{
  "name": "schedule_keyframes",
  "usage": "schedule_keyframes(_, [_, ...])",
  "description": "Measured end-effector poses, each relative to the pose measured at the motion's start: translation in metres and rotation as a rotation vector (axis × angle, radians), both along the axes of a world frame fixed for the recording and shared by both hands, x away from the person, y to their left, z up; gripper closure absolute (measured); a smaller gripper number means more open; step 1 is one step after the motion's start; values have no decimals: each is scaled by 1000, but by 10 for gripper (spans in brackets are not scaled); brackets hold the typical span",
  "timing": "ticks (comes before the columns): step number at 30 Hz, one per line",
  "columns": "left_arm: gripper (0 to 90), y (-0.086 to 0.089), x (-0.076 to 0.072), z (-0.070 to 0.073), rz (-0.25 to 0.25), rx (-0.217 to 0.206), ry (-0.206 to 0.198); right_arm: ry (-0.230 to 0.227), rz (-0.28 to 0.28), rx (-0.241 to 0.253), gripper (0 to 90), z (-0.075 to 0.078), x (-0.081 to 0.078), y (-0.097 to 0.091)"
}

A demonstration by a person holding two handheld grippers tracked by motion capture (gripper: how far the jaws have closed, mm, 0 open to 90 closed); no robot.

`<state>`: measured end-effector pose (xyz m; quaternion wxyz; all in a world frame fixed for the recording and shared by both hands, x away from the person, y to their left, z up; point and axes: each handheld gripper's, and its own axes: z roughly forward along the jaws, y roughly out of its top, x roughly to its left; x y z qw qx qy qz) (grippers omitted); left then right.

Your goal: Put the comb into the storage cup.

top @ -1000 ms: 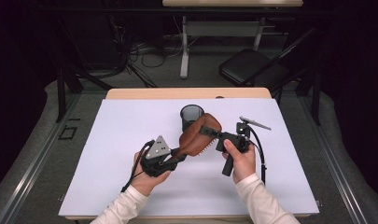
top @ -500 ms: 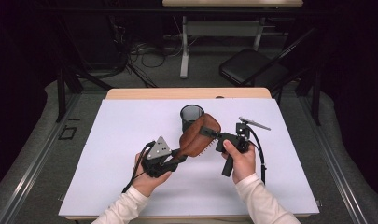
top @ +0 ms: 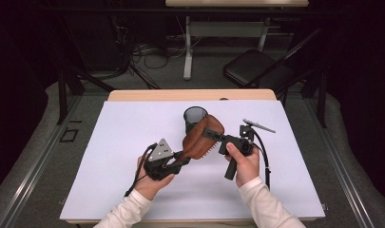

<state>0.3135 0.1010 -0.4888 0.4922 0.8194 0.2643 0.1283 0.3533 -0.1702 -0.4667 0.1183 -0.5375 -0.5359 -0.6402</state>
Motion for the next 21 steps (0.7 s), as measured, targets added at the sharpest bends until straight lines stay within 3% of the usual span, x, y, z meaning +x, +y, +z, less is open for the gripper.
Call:
schedule_keyframes(14, [654, 2, 2, -2, 16, -6, 13, -9, -21, 23, 520, 3, 0, -3])
schedule_keyframes(21, [569, 5, 4, -3, 33, -35, 48, -26, -39, 17, 520, 5, 1, -5])
